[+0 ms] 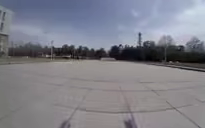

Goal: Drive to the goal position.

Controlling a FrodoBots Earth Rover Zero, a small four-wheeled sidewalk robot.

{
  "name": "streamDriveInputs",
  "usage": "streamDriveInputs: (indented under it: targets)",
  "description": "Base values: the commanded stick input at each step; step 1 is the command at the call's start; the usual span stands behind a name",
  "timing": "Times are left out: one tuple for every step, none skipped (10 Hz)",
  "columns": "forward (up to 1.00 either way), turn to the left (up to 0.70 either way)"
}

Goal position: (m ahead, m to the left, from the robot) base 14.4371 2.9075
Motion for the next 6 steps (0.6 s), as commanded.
streamDriveInputs:
  targets:
    - [0.85, 0.00]
    - [0.85, 0.00]
    - [0.85, 0.00]
    - [0.85, 0.00]
    - [0.85, 0.00]
    - [0.85, 0.00]
